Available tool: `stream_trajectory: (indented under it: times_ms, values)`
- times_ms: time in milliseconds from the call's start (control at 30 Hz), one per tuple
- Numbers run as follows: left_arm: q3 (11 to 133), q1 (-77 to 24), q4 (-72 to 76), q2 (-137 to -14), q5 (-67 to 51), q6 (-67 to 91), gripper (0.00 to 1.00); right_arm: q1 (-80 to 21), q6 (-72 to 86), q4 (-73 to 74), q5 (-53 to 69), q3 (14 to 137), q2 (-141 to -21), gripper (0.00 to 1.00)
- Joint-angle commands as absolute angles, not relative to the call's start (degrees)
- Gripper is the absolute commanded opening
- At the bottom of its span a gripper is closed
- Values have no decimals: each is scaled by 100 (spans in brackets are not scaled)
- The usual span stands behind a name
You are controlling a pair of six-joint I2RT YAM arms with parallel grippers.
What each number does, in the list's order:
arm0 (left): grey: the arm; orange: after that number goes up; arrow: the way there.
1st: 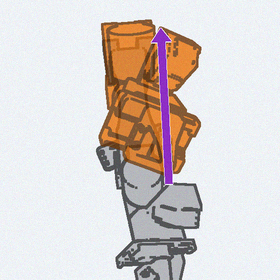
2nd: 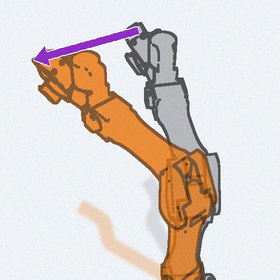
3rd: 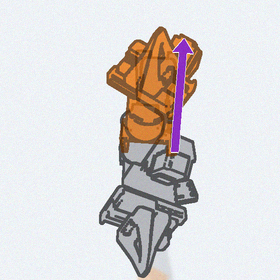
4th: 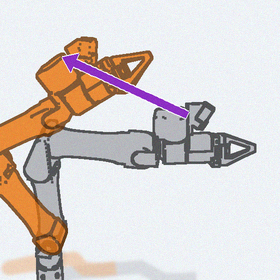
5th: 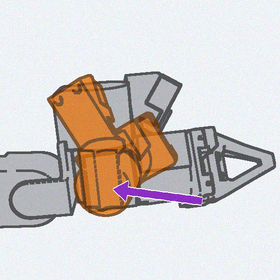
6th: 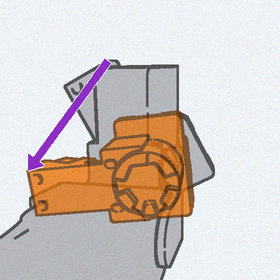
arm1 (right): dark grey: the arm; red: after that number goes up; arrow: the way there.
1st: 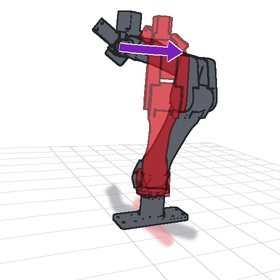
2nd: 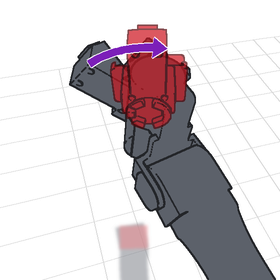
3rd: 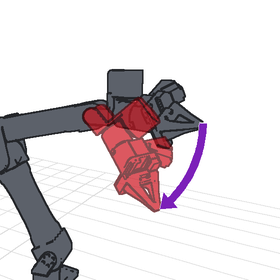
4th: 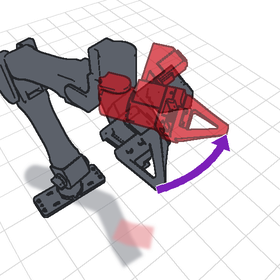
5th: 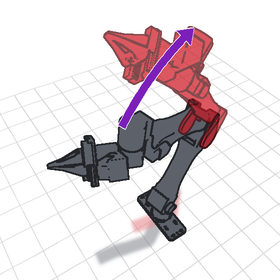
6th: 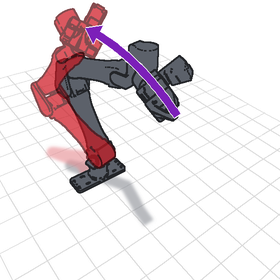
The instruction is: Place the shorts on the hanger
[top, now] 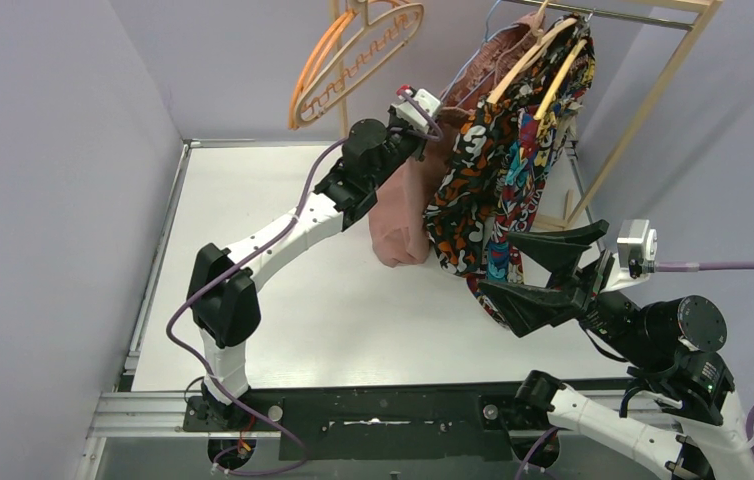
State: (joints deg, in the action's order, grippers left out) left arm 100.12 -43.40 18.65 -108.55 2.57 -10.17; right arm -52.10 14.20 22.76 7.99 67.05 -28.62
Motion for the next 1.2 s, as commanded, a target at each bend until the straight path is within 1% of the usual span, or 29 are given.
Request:
stream_trajectory:
  times_ms: [0, 567, 1167]
  values:
    - [10536, -4290, 2641, -10746, 314, -1019, 0, -5165, 1363, 1959, 847, 6734, -2909, 98]
    - [11303, -4209, 2364, -11332, 244, -749, 0, -5150, 1260, 2031, 809, 6779, -2879, 98]
    - [11088, -4210, 2441, -11440, 285, -660, 0, -5140, 1164, 2018, 755, 6700, -2821, 98]
